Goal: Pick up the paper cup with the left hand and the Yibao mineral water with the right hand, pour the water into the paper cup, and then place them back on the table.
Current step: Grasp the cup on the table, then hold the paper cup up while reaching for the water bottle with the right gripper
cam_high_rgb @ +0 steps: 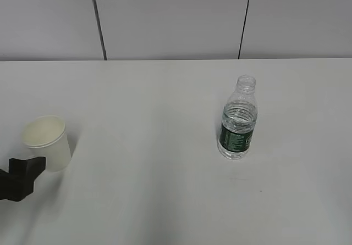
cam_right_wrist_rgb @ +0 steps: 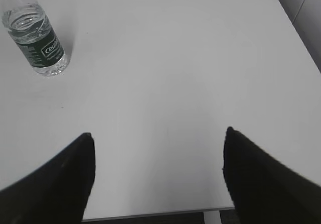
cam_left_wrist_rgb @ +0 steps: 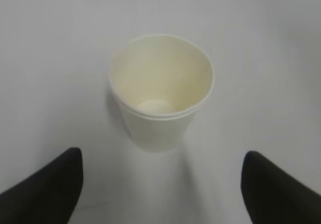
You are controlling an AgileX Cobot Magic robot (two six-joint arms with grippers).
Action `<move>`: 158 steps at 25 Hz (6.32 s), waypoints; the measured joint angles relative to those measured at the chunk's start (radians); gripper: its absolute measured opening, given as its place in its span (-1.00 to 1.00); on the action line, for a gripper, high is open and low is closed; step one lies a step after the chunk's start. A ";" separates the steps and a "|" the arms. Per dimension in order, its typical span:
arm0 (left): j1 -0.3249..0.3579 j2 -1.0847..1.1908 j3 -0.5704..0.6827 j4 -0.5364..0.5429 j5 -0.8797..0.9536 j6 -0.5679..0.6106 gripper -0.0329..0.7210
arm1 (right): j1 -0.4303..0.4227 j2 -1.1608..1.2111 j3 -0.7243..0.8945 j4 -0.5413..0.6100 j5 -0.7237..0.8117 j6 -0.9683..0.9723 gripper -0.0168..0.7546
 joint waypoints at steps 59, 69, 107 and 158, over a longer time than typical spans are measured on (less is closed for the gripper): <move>-0.003 0.729 -0.198 0.044 -0.705 0.000 0.37 | 0.000 0.000 0.000 0.000 0.000 0.000 0.56; -0.007 0.659 -0.198 0.093 -0.703 -0.013 0.30 | 0.000 0.000 0.000 0.000 0.000 0.000 0.56; -0.217 0.571 -0.375 0.268 -0.401 -0.085 0.21 | 0.000 0.009 -0.002 0.039 -0.001 0.000 0.56; -0.115 0.634 -0.398 0.325 -0.375 -0.129 0.21 | 0.276 1.750 0.137 -0.248 -2.078 0.047 0.63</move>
